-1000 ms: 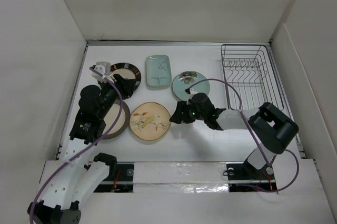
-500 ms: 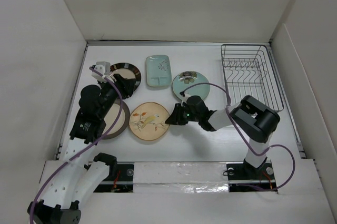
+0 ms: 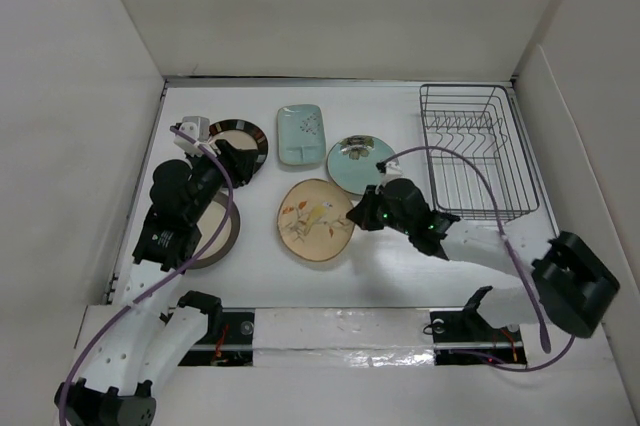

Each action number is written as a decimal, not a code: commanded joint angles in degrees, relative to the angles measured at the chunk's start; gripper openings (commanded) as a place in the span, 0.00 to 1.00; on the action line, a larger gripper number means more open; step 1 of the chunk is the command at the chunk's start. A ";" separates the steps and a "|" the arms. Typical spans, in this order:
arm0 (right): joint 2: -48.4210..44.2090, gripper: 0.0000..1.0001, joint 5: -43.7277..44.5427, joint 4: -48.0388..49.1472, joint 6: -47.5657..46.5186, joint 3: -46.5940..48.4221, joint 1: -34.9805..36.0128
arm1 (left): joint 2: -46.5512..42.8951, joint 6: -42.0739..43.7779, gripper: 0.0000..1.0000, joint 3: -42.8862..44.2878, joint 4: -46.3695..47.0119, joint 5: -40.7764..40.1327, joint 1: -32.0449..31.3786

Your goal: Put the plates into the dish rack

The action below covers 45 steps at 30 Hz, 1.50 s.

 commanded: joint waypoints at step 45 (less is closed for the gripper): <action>7.61 0.00 46.50 -10.38 -39.96 40.78 -31.02 | -1.29 -0.64 0.44 -0.13 2.62 3.23 0.53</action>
